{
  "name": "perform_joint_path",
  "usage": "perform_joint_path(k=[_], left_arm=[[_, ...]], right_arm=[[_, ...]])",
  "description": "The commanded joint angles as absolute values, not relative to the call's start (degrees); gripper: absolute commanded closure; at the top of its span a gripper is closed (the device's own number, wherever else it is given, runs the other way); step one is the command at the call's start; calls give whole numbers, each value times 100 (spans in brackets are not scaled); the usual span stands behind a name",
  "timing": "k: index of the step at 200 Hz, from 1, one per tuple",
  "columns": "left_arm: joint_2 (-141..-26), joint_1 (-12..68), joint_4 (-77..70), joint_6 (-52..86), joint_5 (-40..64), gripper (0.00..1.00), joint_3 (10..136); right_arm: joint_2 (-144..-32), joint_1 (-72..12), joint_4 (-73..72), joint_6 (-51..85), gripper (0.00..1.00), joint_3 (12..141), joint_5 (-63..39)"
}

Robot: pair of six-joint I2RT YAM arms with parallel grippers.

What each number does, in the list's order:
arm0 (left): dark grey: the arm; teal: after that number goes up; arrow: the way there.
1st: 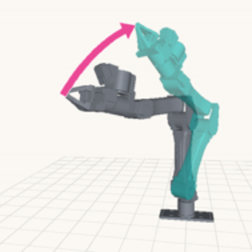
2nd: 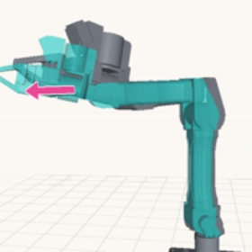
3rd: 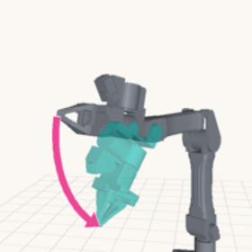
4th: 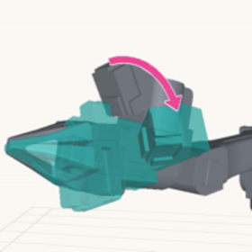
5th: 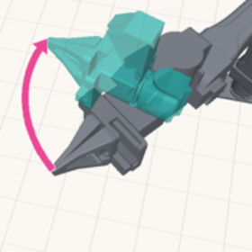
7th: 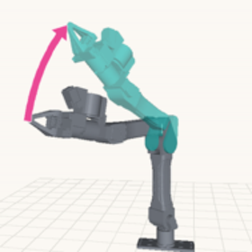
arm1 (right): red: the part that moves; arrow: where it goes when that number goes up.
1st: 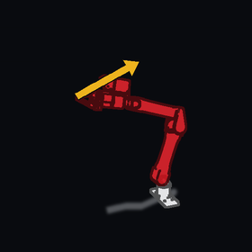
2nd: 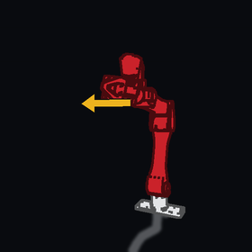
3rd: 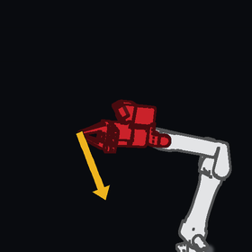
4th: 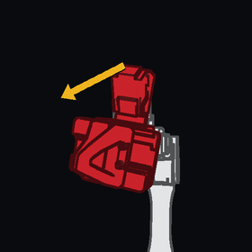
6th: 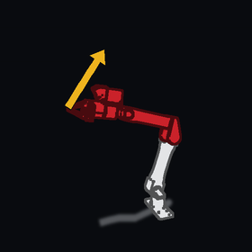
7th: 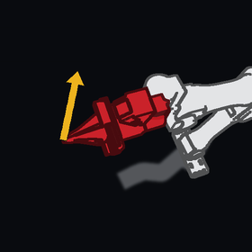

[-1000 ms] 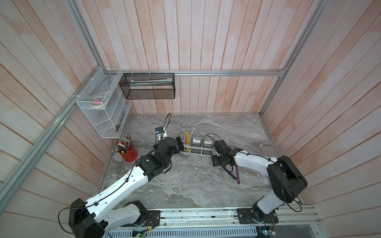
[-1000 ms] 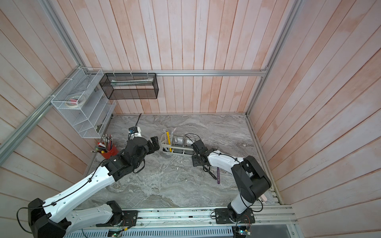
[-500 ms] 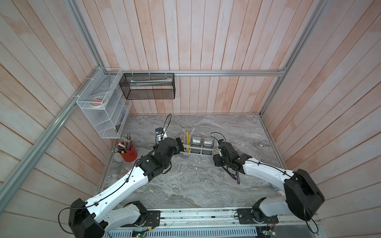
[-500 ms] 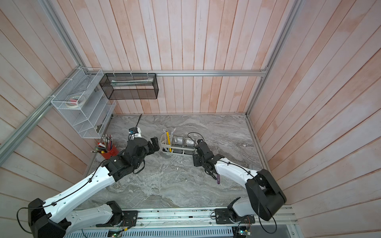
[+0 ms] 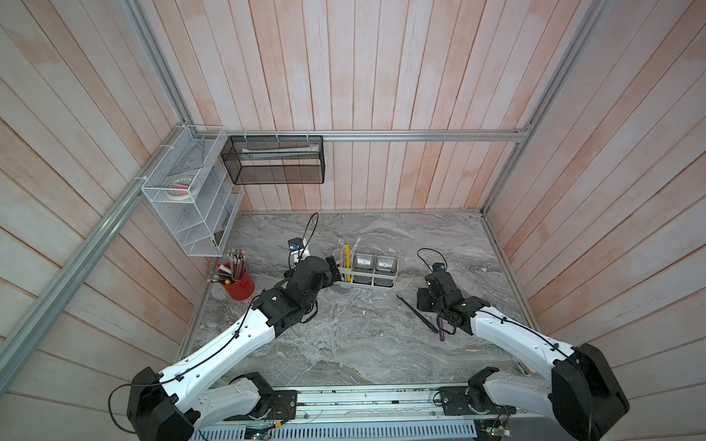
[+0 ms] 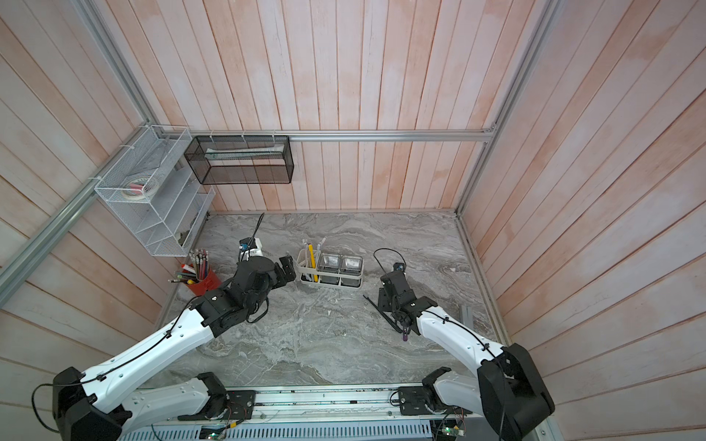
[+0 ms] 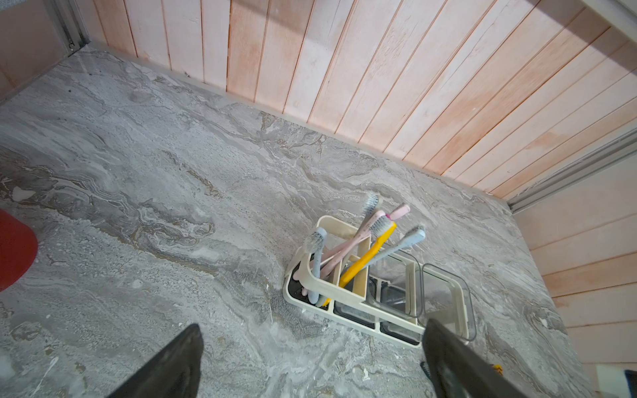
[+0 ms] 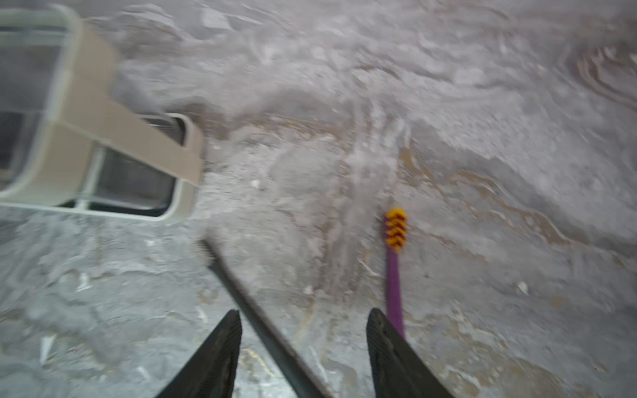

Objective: Place the toothbrush into the toothbrush holder
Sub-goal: Pick up the toothbrush from the center of the board.

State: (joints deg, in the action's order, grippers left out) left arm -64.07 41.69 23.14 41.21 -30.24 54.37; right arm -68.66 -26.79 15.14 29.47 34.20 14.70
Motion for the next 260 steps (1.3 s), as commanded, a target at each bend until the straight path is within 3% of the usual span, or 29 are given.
perform_joint_path(k=[1, 101, 125, 177, 198, 260], left_arm=[[-6387, 4192, 2213, 4148, -2944, 0, 5388], [-6380, 4210, 2243, 4219, -2909, 0, 5309], [-6371, 4219, 2239, 4195, -2936, 0, 5309], [-6392, 4219, 2230, 4214, -2918, 0, 5260], [-6400, 4219, 2215, 4219, -2909, 0, 5256], [-6396, 4219, 2265, 4236, -2883, 0, 5270]], right_arm=[[-6775, -2355, 1627, 3091, 40, 3400, 1412], [-8505, -1908, 1433, 2955, 44, 4140, 1430], [-8754, -1866, 1396, 2897, 57, 4236, 1396], [-8926, -1763, 1302, 2882, 59, 4169, 1350], [-8926, -1748, 1274, 2874, 71, 4157, 1295], [-9016, -1626, 1213, 2848, 75, 4132, 1102]])
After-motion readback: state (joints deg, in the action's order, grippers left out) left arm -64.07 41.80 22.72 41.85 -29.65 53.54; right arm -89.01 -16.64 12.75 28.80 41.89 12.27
